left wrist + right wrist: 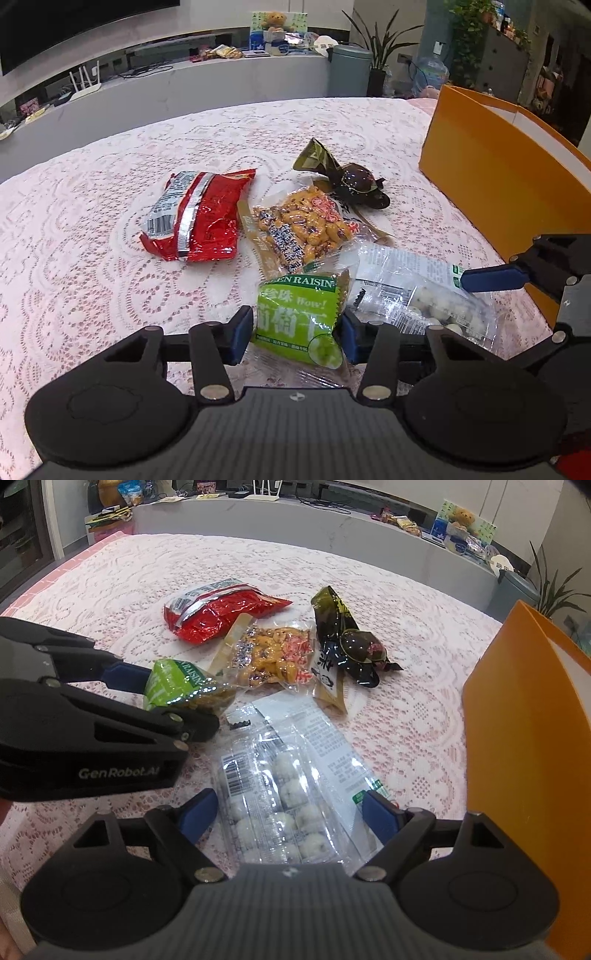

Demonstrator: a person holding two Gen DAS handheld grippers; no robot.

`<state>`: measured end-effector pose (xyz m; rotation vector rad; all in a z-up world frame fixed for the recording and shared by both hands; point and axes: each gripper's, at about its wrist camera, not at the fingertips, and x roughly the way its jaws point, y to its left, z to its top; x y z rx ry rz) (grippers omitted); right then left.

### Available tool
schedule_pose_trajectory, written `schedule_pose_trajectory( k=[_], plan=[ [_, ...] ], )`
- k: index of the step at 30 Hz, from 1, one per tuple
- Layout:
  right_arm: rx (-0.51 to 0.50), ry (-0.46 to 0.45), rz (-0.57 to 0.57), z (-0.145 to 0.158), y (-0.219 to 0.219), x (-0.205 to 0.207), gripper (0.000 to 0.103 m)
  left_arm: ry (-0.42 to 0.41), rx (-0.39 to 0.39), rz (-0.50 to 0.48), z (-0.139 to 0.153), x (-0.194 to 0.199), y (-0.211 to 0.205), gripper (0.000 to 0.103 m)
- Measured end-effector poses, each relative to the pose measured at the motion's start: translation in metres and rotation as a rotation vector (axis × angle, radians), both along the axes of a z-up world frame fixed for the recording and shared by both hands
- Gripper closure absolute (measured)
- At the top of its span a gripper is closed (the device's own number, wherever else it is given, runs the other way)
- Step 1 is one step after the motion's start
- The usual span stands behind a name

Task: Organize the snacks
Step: 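Grasp the green raisin bag with the left tool while the right tool grasps the clear white-ball pack, then carry the raisin bag and white-ball pack over the orange box with both tools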

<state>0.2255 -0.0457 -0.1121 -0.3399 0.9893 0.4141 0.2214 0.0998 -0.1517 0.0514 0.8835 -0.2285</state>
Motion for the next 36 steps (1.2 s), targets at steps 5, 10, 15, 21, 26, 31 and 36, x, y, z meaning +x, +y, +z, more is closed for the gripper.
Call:
schedule_pose_trajectory(
  k=[5,10,15,21,26,31,36],
  plan=[
    [0.007,-0.009,-0.004,0.000,-0.001,0.001,0.019,0.000,-0.020,0.079,0.015,-0.004,0.007,0.056],
    [0.010,-0.013,-0.010,0.000,-0.003,0.003,0.019,0.010,-0.107,0.170,0.026,-0.008,0.026,0.056],
    [-0.001,-0.033,0.012,0.001,0.001,0.000,0.032,0.014,-0.121,0.188,0.029,-0.009,0.030,0.056],
    [-0.037,-0.073,0.056,0.004,0.008,-0.008,0.045,0.019,-0.119,0.184,0.028,-0.009,0.028,0.056],
    [-0.012,-0.063,0.036,0.007,0.003,-0.006,0.046,0.023,-0.126,0.185,0.029,-0.009,0.029,0.056],
    [-0.045,-0.058,0.064,0.005,0.005,-0.003,0.023,0.028,-0.133,0.185,0.028,-0.010,0.030,0.056],
    [-0.006,-0.001,0.056,0.002,-0.010,0.006,0.014,0.032,-0.143,0.197,0.029,-0.013,0.033,0.056]
  ],
)
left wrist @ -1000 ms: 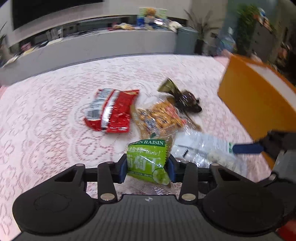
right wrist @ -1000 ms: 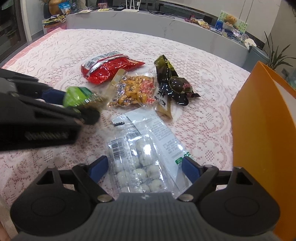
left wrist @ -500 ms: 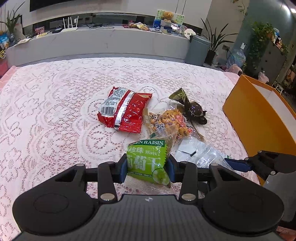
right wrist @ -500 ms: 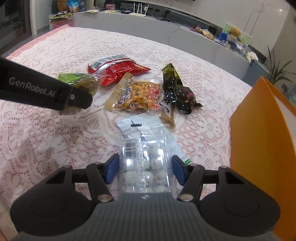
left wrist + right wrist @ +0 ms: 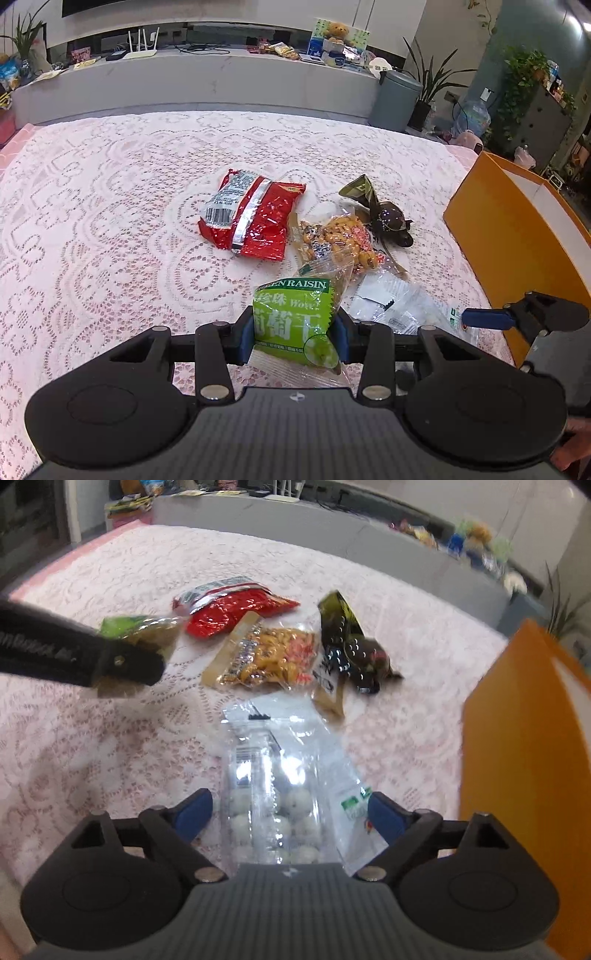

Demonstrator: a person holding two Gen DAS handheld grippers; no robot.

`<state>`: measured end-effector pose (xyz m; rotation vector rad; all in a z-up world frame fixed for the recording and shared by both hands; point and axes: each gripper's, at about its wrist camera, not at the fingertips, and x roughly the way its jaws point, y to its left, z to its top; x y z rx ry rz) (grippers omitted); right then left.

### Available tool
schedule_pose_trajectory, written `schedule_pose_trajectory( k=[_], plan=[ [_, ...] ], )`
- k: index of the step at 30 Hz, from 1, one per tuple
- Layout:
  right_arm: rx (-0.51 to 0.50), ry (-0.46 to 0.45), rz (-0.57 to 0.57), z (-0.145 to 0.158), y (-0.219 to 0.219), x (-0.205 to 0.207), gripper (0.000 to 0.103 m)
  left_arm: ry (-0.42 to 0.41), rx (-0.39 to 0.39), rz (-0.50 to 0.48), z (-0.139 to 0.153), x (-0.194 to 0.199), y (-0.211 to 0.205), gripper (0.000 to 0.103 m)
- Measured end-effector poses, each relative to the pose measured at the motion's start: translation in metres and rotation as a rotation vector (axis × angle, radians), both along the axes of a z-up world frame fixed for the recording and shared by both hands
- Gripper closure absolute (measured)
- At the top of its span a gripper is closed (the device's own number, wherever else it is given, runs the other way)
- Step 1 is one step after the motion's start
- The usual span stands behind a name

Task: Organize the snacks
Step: 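Carry the raisin bag and white-ball pack over the orange box with both tools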

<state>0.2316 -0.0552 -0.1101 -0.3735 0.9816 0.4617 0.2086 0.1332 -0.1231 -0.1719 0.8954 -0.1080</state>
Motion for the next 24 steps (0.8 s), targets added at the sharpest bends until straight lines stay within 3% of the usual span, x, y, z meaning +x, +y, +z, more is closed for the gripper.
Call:
schedule_pose_trajectory(
  k=[5,7,10,24],
  plan=[
    [0.049,0.039,-0.051,-0.002,-0.010,0.009,0.013,0.004,-0.016,-0.002,0.000,0.000,0.002,0.056],
    [0.043,0.029,-0.044,-0.002,-0.008,0.008,0.017,0.001,-0.022,-0.009,-0.001,0.000,0.002,0.056],
    [0.056,-0.007,-0.032,0.003,-0.007,0.003,0.044,-0.002,-0.027,-0.018,0.000,-0.001,0.001,0.056],
    [0.110,-0.070,-0.068,0.025,-0.013,-0.005,0.048,-0.029,-0.033,-0.029,0.009,-0.007,-0.001,0.056]
  ],
)
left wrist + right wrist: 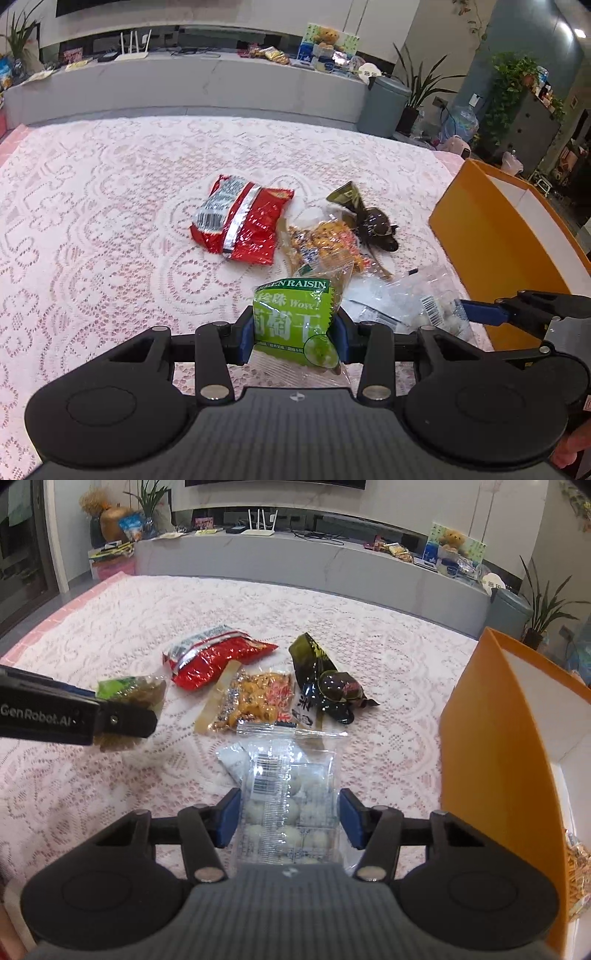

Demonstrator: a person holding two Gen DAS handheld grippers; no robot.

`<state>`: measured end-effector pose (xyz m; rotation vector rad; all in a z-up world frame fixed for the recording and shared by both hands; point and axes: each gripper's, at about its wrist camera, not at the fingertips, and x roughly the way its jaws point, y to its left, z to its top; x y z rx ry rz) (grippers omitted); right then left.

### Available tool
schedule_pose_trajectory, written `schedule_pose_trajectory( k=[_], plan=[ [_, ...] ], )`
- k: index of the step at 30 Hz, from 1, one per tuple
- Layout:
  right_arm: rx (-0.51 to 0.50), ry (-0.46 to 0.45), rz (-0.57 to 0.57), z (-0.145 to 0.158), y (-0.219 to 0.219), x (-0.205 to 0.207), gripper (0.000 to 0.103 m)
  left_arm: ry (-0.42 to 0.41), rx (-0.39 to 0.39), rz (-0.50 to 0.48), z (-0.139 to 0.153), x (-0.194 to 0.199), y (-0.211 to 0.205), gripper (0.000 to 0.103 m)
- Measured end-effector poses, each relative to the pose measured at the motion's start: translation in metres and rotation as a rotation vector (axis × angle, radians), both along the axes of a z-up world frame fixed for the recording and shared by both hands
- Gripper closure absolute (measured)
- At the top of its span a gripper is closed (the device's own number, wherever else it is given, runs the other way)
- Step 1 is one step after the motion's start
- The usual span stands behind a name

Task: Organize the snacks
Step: 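Carry the raisin bag and white-ball pack over the orange box with both tools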

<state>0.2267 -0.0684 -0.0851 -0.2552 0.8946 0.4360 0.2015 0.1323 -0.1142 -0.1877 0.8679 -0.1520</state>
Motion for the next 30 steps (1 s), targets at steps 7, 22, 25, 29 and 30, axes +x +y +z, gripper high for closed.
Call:
schedule_pose_trajectory(
  k=[7,22,25,29,30],
  plan=[
    [0.088,0.093,-0.073,0.010,-0.013,0.001,0.048,-0.004,0.038,-0.014,0.010,-0.008,-0.010,0.056],
    [0.191,0.127,-0.046,0.098,-0.057,-0.013,0.048,-0.069,-0.006,-0.134,0.074,-0.021,-0.067,0.056],
    [0.178,0.127,-0.043,0.117,-0.072,-0.012,0.048,-0.085,-0.015,-0.163,0.085,-0.018,-0.083,0.056],
    [0.156,0.143,-0.059,0.134,-0.099,-0.008,0.048,-0.100,-0.023,-0.209,0.096,-0.014,-0.110,0.056],
    [0.141,0.138,-0.063,0.137,-0.106,-0.008,0.048,-0.103,-0.019,-0.219,0.097,-0.013,-0.116,0.056]
  ],
)
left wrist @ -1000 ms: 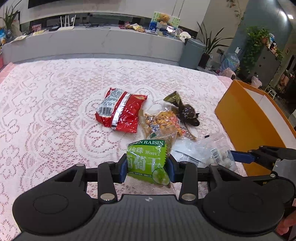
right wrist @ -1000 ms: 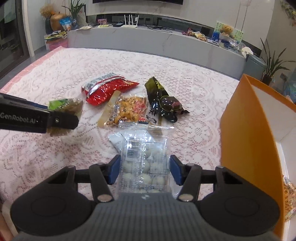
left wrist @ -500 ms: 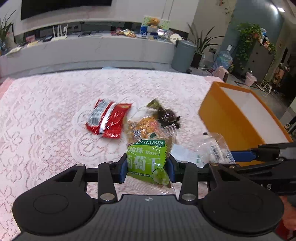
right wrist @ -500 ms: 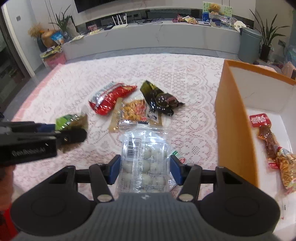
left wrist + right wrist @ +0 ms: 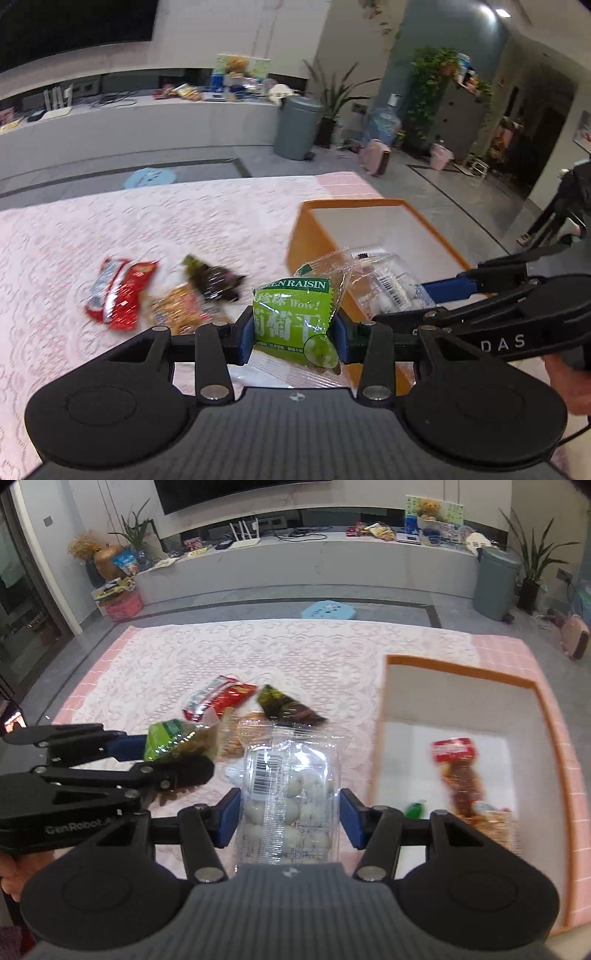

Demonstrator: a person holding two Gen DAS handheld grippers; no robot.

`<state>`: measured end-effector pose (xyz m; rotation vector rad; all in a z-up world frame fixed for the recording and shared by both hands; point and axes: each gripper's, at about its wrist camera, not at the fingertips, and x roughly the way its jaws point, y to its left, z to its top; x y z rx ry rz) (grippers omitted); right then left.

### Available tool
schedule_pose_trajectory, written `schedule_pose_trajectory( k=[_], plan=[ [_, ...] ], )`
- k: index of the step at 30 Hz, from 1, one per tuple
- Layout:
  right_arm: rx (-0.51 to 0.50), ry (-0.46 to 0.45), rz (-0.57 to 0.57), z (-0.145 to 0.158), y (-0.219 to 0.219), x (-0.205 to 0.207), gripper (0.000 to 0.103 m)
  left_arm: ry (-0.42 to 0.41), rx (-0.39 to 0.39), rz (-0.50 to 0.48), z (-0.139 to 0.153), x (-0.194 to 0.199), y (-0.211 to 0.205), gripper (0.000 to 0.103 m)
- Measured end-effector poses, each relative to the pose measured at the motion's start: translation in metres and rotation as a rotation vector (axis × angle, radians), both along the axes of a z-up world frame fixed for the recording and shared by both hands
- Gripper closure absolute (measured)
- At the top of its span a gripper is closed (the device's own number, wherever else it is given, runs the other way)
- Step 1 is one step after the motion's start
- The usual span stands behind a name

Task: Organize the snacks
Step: 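Carry the raisin bag and white-ball pack over the orange box with both tools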

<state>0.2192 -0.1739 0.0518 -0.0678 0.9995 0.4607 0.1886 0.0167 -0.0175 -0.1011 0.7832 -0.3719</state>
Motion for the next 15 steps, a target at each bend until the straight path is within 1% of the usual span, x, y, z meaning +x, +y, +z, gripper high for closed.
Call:
schedule_pose_trajectory(
  k=[4,7,11,15],
  plan=[
    [-0.076,-0.021,-0.018,0.009,-0.028,0.002,0.048,-0.008,0.032,-0.035,0.001,0.010,-0.028,0.056],
    [-0.117,-0.010,-0.038,0.009,-0.050,0.006,0.048,-0.011,0.048,-0.070,0.001,0.019,-0.051,0.056],
    [-0.162,0.008,-0.036,0.000,-0.072,0.013,0.048,-0.025,0.081,-0.126,-0.002,0.029,-0.080,0.056],
    [-0.201,0.005,-0.047,-0.011,-0.091,0.021,0.048,-0.036,0.085,-0.149,-0.003,0.043,-0.104,0.056]
  ],
)
